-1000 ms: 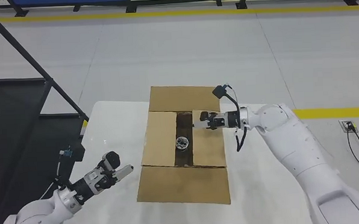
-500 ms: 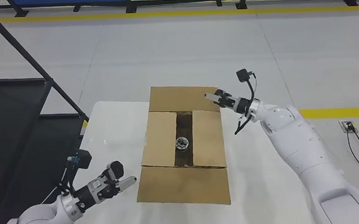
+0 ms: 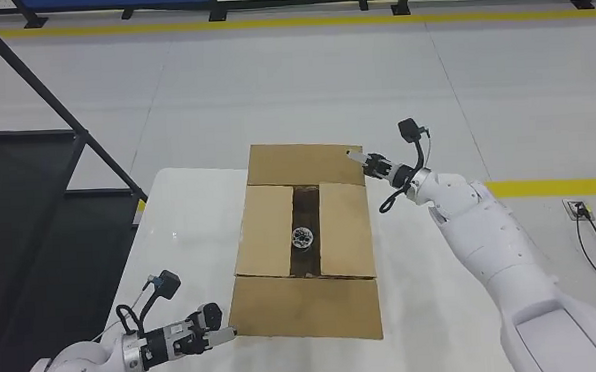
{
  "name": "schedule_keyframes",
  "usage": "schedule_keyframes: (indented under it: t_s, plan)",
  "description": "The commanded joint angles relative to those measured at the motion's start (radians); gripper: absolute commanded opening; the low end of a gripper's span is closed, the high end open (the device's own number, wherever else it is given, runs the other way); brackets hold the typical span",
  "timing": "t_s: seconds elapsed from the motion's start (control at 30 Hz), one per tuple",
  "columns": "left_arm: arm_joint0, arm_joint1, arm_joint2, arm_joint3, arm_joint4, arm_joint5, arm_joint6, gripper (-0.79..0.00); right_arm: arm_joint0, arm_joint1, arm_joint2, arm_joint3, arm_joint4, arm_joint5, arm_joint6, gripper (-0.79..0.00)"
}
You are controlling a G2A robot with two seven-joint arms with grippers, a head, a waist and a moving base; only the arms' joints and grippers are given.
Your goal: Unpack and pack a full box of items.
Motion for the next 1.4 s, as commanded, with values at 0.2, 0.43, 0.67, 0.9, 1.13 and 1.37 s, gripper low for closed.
schedule_keyframes:
  t_s: [0.2,0.43,0.67,0.9,1.13,1.37]
  plan:
    - [0.001,0.000,-0.001,-0.001,0.000,0.000,0.001,0.000,0.000,0.001,0.000,-0.001,0.000,-0.001,0.000,0.000]
    - [0.001,0.000,-0.001,-0.001,0.000,0.000,0.001,0.000,0.000,0.001,0.000,-0.001,0.000,-0.001,0.000,0.000]
    - [0.001,0.000,-0.001,-0.001,0.000,0.000,0.001,0.000,0.000,0.001,0.000,-0.001,0.000,-0.001,0.000,0.000]
    - [-0.013,0.007,0.057,-0.009,0.065,0.008,-0.015,0.000,-0.040,0.003,-0.011,-0.075,-0.104,0.163,-0.223,0.000]
    - [-0.019,0.015,0.092,0.000,0.037,0.007,-0.013,0.000,-0.061,-0.002,-0.008,-0.104,-0.109,0.214,-0.174,0.000]
    - [-0.025,0.024,0.104,-0.015,-0.043,-0.011,-0.025,0.000,-0.046,-0.002,0.041,-0.059,0.015,0.093,0.008,0.000]
